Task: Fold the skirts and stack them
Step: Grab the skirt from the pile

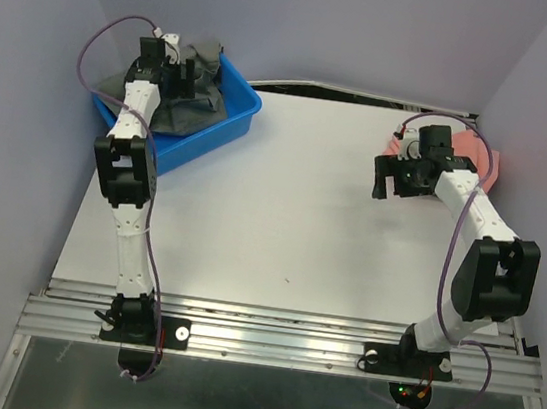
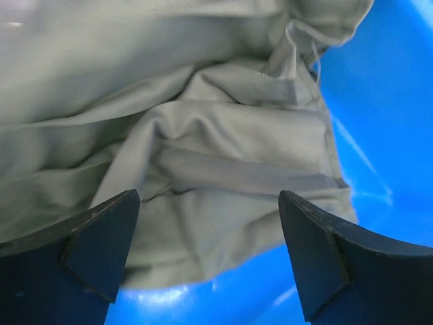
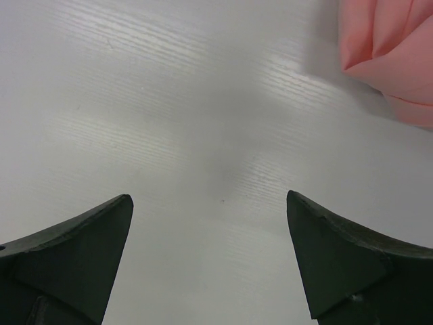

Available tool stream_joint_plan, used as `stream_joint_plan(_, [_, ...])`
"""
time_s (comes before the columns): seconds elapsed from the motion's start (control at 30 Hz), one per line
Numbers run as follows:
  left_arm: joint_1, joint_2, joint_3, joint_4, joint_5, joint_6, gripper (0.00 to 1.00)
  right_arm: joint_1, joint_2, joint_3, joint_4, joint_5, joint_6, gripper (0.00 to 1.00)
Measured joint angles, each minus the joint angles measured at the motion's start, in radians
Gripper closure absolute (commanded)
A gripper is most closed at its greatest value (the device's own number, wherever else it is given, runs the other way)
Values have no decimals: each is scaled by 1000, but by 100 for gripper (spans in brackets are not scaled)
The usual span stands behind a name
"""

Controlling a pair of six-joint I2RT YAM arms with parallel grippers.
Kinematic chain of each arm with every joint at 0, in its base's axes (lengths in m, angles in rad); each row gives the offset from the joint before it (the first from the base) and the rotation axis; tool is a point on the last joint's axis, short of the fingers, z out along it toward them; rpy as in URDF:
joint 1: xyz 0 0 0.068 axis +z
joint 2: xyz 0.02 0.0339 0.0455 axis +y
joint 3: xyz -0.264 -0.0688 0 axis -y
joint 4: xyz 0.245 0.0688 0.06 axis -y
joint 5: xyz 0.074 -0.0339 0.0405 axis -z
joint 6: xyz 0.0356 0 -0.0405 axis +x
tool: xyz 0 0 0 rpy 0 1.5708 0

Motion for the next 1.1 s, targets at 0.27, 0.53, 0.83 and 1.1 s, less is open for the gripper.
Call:
stream_joint_plan(0.27, [-1, 187, 116, 8, 61, 49, 1, -4, 24, 18, -14, 47, -32, 0])
stream_joint_plan(0.53, [-24, 249, 168, -59, -77, 79, 14, -4, 64, 53, -26, 72, -53, 0])
stream_joint_plan(0.83, [-36, 269, 158, -112, -114, 103, 100, -4, 64, 68, -29, 64, -58, 0])
stream_joint_plan(1.1, [-29, 103, 112, -31, 5, 60, 100, -4, 62, 68, -29, 8, -33, 0])
